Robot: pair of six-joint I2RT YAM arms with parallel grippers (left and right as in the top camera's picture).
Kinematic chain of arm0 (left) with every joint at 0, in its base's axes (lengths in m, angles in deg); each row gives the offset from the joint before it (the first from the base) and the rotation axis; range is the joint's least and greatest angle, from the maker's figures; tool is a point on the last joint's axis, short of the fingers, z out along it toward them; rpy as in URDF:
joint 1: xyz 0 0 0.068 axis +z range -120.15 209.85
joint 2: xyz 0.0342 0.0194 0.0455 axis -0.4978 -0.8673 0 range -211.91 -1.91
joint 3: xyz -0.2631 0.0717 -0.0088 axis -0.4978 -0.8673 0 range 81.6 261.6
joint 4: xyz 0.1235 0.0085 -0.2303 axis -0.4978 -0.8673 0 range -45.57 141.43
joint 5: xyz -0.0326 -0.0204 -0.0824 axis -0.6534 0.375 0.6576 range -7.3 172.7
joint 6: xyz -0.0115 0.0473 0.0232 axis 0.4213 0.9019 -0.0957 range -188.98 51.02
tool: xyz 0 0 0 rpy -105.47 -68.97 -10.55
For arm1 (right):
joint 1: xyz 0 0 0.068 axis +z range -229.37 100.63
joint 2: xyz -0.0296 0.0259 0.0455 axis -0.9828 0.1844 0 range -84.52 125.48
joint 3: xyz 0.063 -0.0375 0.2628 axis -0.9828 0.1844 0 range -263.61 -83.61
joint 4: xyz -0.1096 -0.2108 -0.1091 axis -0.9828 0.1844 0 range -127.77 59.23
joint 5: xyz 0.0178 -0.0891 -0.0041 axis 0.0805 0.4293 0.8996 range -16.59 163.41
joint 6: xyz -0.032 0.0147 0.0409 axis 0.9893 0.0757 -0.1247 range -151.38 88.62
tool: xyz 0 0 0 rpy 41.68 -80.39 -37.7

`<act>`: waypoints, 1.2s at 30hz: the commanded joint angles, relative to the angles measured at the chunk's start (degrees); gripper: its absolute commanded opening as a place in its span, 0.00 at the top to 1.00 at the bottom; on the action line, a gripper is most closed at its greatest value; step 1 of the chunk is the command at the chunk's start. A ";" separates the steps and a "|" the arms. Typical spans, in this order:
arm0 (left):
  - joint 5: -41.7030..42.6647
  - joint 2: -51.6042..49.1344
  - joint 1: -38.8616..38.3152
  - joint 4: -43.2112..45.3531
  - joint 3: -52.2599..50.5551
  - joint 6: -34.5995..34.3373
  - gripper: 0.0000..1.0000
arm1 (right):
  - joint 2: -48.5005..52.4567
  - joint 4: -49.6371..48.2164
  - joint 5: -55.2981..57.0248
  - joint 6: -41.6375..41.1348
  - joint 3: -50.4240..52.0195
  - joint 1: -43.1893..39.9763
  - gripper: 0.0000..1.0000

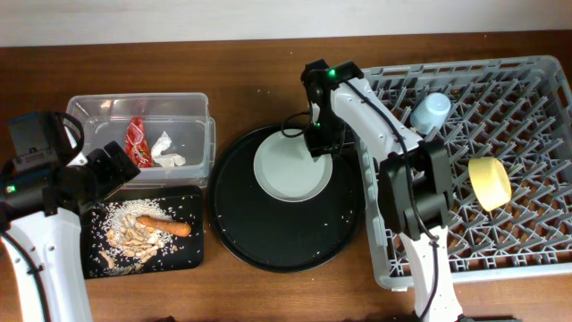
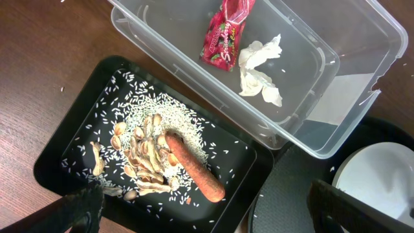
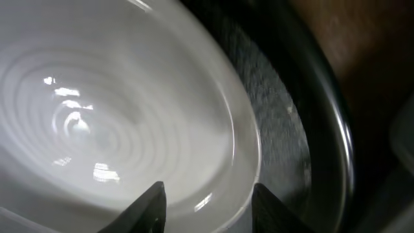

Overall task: Sort waste into correct bins and load items into the dishwasher rack
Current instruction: 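Move the right gripper to the white plate and grasp its edge, then lift the white plate and carry it over the rack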

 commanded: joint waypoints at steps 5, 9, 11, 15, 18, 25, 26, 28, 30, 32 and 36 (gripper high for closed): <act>0.20 0.00 -0.17 -0.07 -0.22 0.04 0.01 | 1.09 -4.61 0.68 -0.24 6.03 0.31 0.58; 0.20 0.00 -0.17 -0.07 -0.22 0.04 0.01 | 0.24 -2.73 0.02 0.22 3.89 0.31 0.58; 0.20 0.00 -0.17 -0.07 -0.22 0.04 0.01 | -2.05 1.51 0.04 0.15 -0.98 0.28 0.58; 0.22 0.00 -0.17 -0.07 -0.22 0.04 0.01 | -3.34 2.32 0.55 -0.07 -3.34 -0.39 0.58; 0.20 0.00 -0.17 -0.07 -0.22 0.04 0.01 | -3.21 2.21 5.60 -0.11 -1.88 -0.66 0.61; 0.22 0.00 -0.17 -0.07 -0.22 0.04 0.01 | -1.90 -1.20 8.20 -0.31 3.43 -0.50 0.62; 0.22 0.00 -0.17 -0.07 -0.22 0.04 0.01 | -1.57 -1.20 8.11 -0.31 3.74 -0.50 0.62; 0.22 0.00 -0.17 -0.07 -0.22 0.04 0.01 | -1.18 -1.18 8.00 -0.52 4.28 -0.50 0.62; 0.22 0.00 -0.17 -0.07 -0.22 0.04 0.01 | -1.16 -1.25 7.93 -1.16 4.66 -0.44 0.66; 0.20 0.00 -0.17 -0.07 -0.22 0.04 0.01 | -1.16 -1.86 7.54 -1.29 5.79 -0.11 0.68; 0.20 0.00 -0.17 -0.07 -0.22 0.04 0.01 | -1.16 -6.27 7.56 -2.62 11.04 0.74 0.68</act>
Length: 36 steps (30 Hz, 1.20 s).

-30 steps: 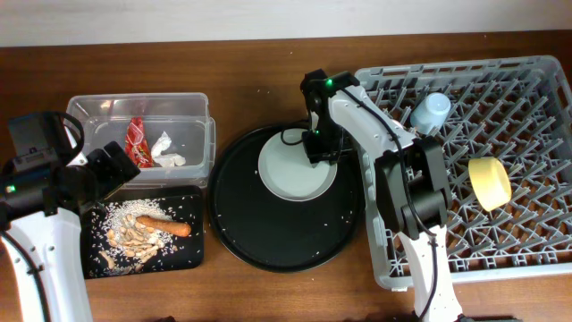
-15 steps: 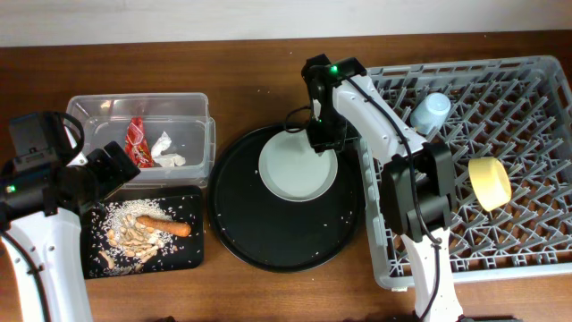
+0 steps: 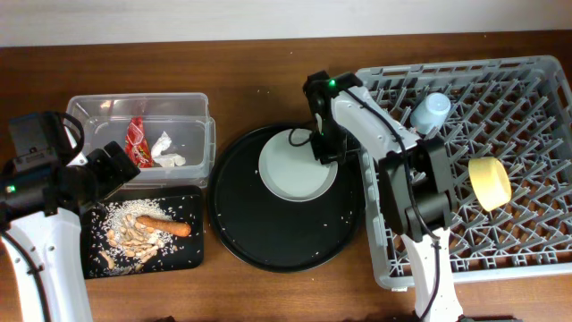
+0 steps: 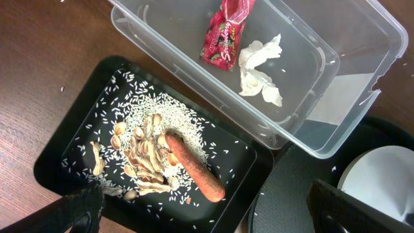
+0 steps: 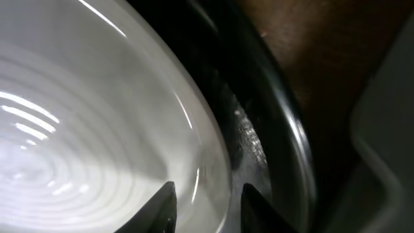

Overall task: Sort waste into correct bins and load items into the dishwasher rack
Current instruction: 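Lift the white plate and carry it over the rack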

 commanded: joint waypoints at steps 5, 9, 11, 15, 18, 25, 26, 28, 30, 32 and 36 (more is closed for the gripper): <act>0.22 0.00 -0.17 -0.09 -0.22 0.04 0.01 | -0.74 -1.29 0.26 -1.14 2.95 0.81 0.96; 0.20 0.00 -0.17 -0.09 -0.22 0.04 0.01 | -3.91 5.57 0.31 -0.57 -5.97 0.76 0.96; 0.22 0.00 -0.17 -0.09 -0.22 0.04 0.01 | -7.08 11.08 1.11 2.86 -10.75 0.63 0.96; 0.20 0.00 -0.17 -0.09 -0.22 0.04 0.01 | -17.20 19.85 16.59 1.36 -12.68 0.59 0.96; 0.22 0.00 -0.17 -0.09 -0.22 0.04 0.01 | -27.15 24.39 33.14 -8.11 -12.22 0.59 0.96; 0.22 0.00 -0.17 -0.09 -0.22 0.04 0.01 | -37.09 24.41 43.56 -6.16 -11.96 -2.27 0.96; 0.22 0.00 -0.17 -0.09 -0.22 0.04 0.01 | -37.09 24.41 43.58 -4.09 -11.93 -3.67 0.96; 0.22 0.00 -0.17 -0.09 -0.22 0.04 0.01 | -38.07 24.41 44.04 -2.51 -10.80 -8.70 0.96; 0.20 0.00 -0.17 -0.09 -0.22 0.04 0.01 | -40.04 24.41 43.45 -2.60 -7.52 -14.43 0.96; 0.20 0.00 -0.17 -0.09 -0.22 0.04 0.01 | -41.55 24.39 42.25 -3.32 -3.17 -19.10 0.96; 0.20 0.00 -0.17 -0.09 -0.22 0.04 0.01 | -41.72 24.00 49.31 -7.37 9.55 -21.40 0.96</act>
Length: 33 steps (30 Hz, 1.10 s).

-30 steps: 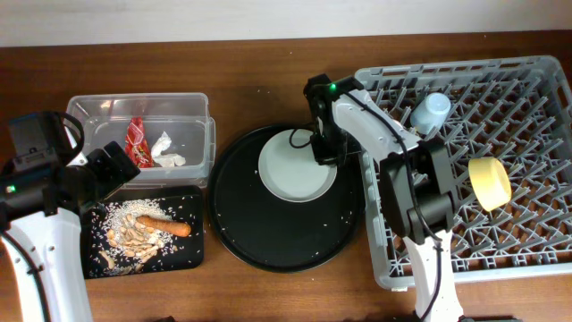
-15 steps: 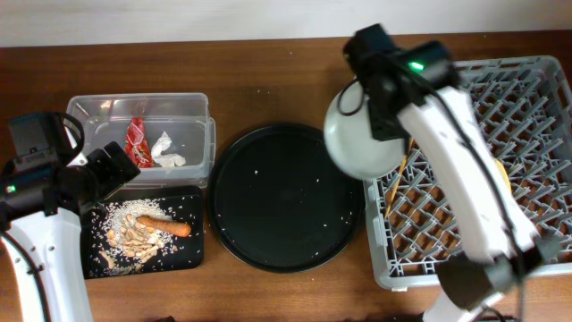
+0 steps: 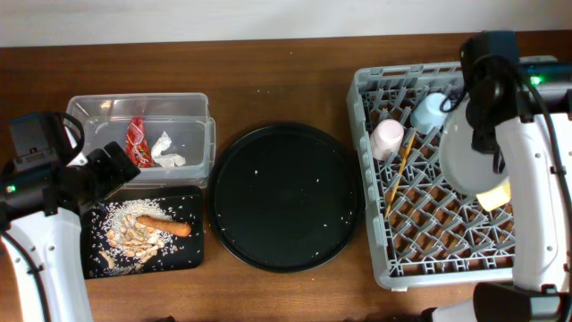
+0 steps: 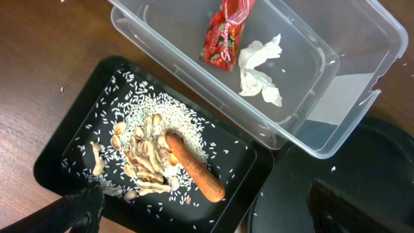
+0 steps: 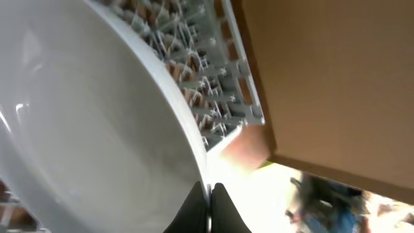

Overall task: Sort waste into correct bins and load items into the dishwasher rack
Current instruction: 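Lift the white plate and carry it over the rack, then stand the white plate upright in the rack slots and release it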

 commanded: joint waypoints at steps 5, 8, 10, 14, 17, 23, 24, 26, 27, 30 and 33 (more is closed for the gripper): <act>0.20 0.00 -0.17 -0.07 -0.17 0.04 0.01 | -0.74 -10.10 7.10 -2.62 19.96 0.83 0.96; 0.22 0.00 -0.17 -0.07 -0.17 0.04 0.01 | -0.74 -14.45 7.13 3.41 21.05 5.49 0.96; 0.22 0.00 -0.17 -0.07 -0.17 0.04 0.01 | -0.74 -15.32 7.26 6.78 21.05 8.76 0.96; 0.20 0.00 -0.17 -0.07 -0.17 0.04 0.01 | -0.74 -16.61 7.08 8.87 21.03 10.38 0.85; 0.22 0.00 -0.17 -0.07 -0.17 0.04 0.01 | -0.74 -16.50 7.10 8.87 21.03 10.36 0.60; 0.20 0.00 -0.17 -0.07 -0.17 0.04 0.01 | -0.90 -16.46 5.66 8.68 16.76 10.38 0.22; 0.22 0.00 -0.17 -0.07 -0.17 0.04 0.01 | -0.90 -16.48 3.85 8.68 15.67 10.38 0.19; 0.22 0.00 -0.17 -0.07 -0.17 0.04 0.01 | -0.90 -16.52 -4.81 8.68 12.70 10.36 0.14; 0.20 0.00 -0.17 -0.07 -0.17 0.04 0.01 | -0.90 -16.74 -8.52 8.72 11.67 10.36 0.13; 0.20 0.00 -0.17 -0.07 -0.17 0.04 0.01 | -0.87 -23.02 -32.00 8.85 9.64 10.38 0.02; 0.20 0.00 -0.17 -0.07 -0.17 0.04 0.01 | -0.81 -26.77 -44.94 8.83 9.64 10.38 0.02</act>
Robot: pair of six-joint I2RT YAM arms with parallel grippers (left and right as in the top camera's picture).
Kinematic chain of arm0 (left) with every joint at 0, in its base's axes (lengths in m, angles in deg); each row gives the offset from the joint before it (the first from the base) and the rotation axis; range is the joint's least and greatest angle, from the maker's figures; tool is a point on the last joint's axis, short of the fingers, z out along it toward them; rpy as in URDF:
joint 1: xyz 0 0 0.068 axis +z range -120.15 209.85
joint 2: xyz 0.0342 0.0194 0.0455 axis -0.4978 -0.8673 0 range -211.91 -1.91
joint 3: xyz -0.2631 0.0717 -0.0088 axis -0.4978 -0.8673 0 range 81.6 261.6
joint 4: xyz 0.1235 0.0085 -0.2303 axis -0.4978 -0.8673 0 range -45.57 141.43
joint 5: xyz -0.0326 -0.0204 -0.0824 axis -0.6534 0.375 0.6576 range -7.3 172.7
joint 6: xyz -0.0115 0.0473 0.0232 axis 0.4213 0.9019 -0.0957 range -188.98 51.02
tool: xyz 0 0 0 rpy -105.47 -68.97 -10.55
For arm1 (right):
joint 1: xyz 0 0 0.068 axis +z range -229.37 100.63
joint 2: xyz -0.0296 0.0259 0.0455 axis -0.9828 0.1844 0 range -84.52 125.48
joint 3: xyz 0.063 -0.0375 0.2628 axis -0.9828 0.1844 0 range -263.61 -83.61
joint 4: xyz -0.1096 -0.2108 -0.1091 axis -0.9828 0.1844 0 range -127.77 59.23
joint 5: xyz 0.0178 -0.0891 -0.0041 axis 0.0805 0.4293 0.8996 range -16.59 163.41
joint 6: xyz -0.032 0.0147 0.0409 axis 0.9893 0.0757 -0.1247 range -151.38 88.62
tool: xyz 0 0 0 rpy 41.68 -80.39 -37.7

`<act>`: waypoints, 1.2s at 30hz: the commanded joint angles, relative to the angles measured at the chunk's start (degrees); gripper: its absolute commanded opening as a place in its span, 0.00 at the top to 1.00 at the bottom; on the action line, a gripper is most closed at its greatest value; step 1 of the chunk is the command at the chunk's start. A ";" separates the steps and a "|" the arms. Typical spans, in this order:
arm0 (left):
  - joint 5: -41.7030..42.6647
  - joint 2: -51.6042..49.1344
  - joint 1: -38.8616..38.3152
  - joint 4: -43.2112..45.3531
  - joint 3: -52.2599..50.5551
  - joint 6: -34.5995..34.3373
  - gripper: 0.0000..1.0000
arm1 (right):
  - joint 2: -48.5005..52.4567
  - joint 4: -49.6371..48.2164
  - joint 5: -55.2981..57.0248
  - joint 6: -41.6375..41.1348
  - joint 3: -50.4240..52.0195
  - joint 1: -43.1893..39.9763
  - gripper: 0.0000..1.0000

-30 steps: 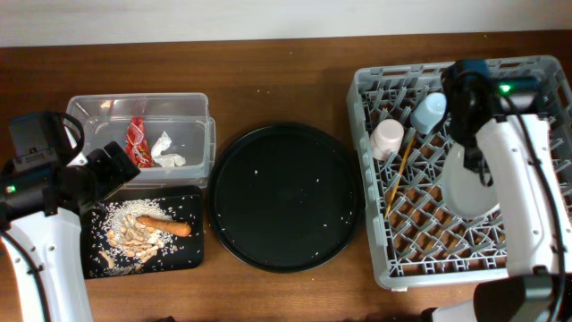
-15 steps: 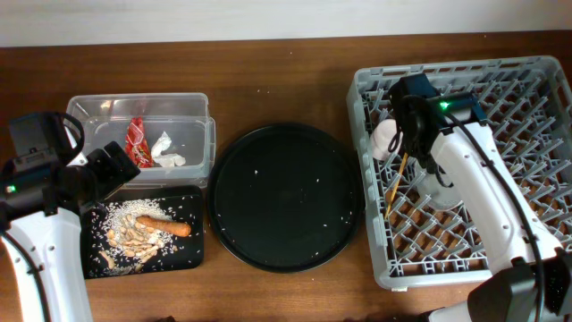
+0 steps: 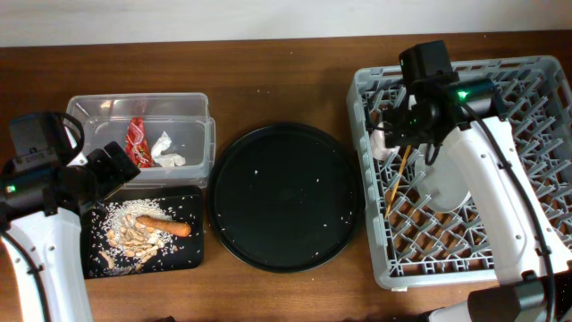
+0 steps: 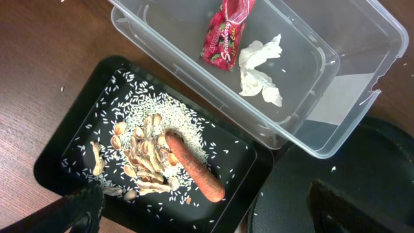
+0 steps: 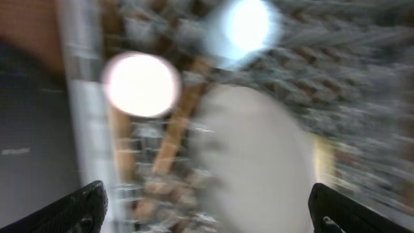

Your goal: Sort waste into correct bins and load items into the dishwasher rack

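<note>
The white plate (image 3: 444,190) rests in the grey dishwasher rack (image 3: 368,233); the blurred right wrist view shows the plate (image 5: 259,155) below my gripper. My right gripper (image 3: 404,121) hangs open over the rack's left part, next to a pink cup (image 5: 141,84), and its fingers (image 5: 84,207) stand wide apart with nothing between them. My left gripper (image 3: 112,165) is open above the black rectangular tray (image 4: 84,110) holding rice, peanut shells and a carrot (image 4: 194,169). The clear bin (image 4: 336,129) holds a red wrapper (image 4: 226,32) and crumpled tissue (image 4: 262,74).
The round black tray (image 3: 286,197) sits mid-table with a few rice grains on it. In the rack are also a blue cup (image 5: 242,26), chopsticks (image 3: 393,188) and something yellow (image 5: 321,162), blurred. Bare wood lies along the table's back edge.
My right gripper has let go of the white plate, which is now in the rack. The gripper is open and further left, over the rack's left part. The left arm has not moved.
My right gripper stood open at the rim of the white plate on the round black tray. Then the plate sat slightly further right on the tray. Then it was held over the rack, the tray left bare. Now it is in the rack, released.
</note>
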 commanded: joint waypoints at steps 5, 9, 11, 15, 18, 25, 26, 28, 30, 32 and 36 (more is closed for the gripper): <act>0.20 0.00 -0.17 -0.07 -0.17 0.04 0.01 | -0.70 -2.25 -21.18 -0.39 -1.25 0.11 0.02; 0.22 0.00 -0.17 -0.07 -0.17 0.04 0.01 | -0.70 -2.25 -21.20 -0.39 -1.25 0.11 0.02; 0.20 0.00 -0.17 -0.07 -0.17 0.04 0.01 | -0.70 -2.25 -21.18 -0.39 -1.25 0.09 0.02; 0.22 0.00 -0.17 -0.07 -0.17 0.04 0.01 | -1.81 -2.23 -20.76 -0.37 -1.25 0.22 0.02; 0.22 0.00 -0.17 -0.07 -0.17 0.04 0.01 | -8.50 -2.03 -20.61 -0.37 -1.25 0.20 0.02; 0.20 0.00 -0.17 -0.07 -0.17 0.04 0.01 | -36.98 -10.47 -19.12 -0.37 -1.25 0.09 0.02; 0.22 0.00 -0.17 -0.07 -0.17 0.04 0.01 | -41.09 -10.49 -18.95 -0.37 -1.14 0.09 0.02; 0.22 0.00 -0.17 -0.07 -0.17 0.04 0.01 | -50.21 -10.60 -18.80 -0.35 0.63 0.04 0.02; 0.22 0.00 -0.17 -0.07 -0.17 0.04 0.01 | -58.18 -10.62 -18.40 -0.37 4.48 0.04 0.02; 0.20 0.00 -0.17 -0.07 -0.17 0.04 0.01 | -65.26 -11.54 -18.16 -0.37 9.99 0.04 0.02; 0.22 0.00 -0.17 -0.04 -0.17 0.04 0.01 | -80.39 -20.65 -18.21 -0.59 29.81 -2.29 0.02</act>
